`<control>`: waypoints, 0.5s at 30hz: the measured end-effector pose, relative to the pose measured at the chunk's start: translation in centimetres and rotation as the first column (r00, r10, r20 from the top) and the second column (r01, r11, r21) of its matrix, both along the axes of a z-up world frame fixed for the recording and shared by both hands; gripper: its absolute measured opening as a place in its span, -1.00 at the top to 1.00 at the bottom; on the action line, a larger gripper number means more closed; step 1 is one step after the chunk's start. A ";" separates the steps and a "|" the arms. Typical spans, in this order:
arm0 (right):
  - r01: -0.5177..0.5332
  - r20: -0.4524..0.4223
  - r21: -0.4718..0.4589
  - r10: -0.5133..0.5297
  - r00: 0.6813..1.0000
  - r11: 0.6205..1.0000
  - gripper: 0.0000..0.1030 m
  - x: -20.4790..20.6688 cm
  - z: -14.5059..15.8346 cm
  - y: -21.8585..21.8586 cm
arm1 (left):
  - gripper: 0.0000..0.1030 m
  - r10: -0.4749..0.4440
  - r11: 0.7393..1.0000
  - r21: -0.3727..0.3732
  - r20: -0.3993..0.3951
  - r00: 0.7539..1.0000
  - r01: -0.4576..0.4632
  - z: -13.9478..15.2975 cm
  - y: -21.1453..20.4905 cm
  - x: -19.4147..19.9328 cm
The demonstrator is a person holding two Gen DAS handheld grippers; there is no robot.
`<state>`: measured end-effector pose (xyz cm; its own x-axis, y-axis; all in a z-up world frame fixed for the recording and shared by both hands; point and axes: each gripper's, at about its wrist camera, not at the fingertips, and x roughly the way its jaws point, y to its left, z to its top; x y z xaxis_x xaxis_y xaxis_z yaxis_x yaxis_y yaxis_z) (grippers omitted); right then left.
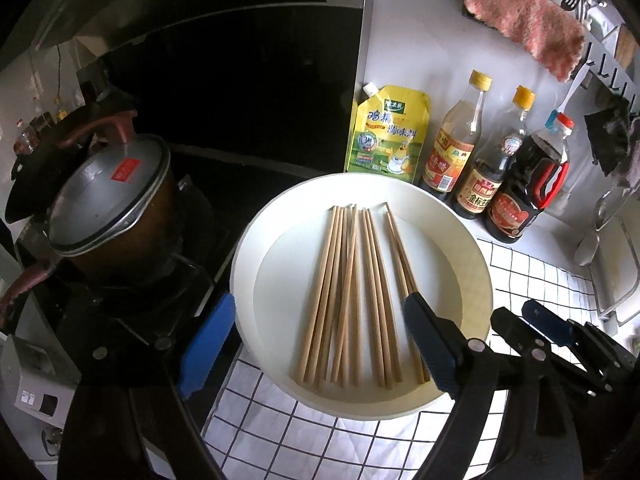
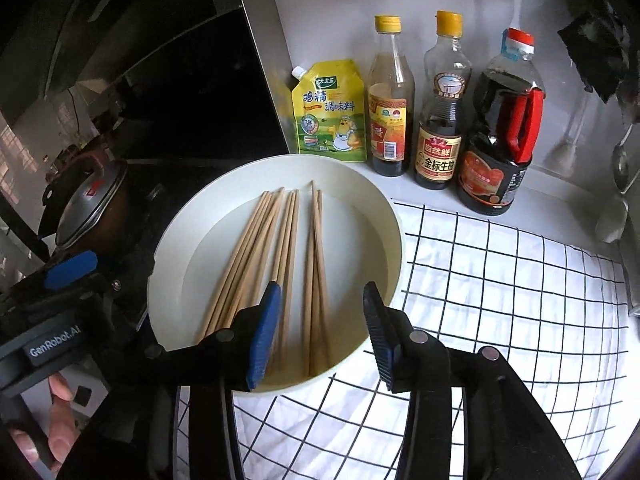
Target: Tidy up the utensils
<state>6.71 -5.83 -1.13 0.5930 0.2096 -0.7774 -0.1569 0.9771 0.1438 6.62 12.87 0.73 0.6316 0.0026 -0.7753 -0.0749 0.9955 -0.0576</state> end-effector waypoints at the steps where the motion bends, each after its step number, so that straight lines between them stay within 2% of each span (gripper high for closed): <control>1: -0.001 0.000 0.000 0.001 1.000 1.000 0.17 -0.1 0.0 0.0 | -0.66 0.000 1.000 0.001 0.002 1.000 0.000 0.1 0.0 -0.1; 8: 0.000 0.015 -0.009 0.000 1.000 1.000 0.12 -0.9 0.6 -0.1 | -0.67 -0.008 1.000 0.014 0.015 1.000 0.008 0.9 -0.4 -1.0; 12: -0.003 0.019 -0.015 0.003 1.000 1.000 0.12 -1.2 0.9 -0.1 | -0.78 -0.003 1.000 0.023 0.027 1.000 0.002 1.2 -0.7 -1.4; 15: -0.001 0.025 -0.019 0.002 1.000 1.000 0.12 -1.4 1.1 0.0 | -0.79 -0.002 1.000 0.026 0.028 1.000 0.001 1.3 -0.7 -1.5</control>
<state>5.28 -5.83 -0.01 0.6117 0.1958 -0.7665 -0.1616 0.9794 0.1212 5.16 12.12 2.05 0.6528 0.0215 -0.7572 -0.0722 0.9968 -0.0339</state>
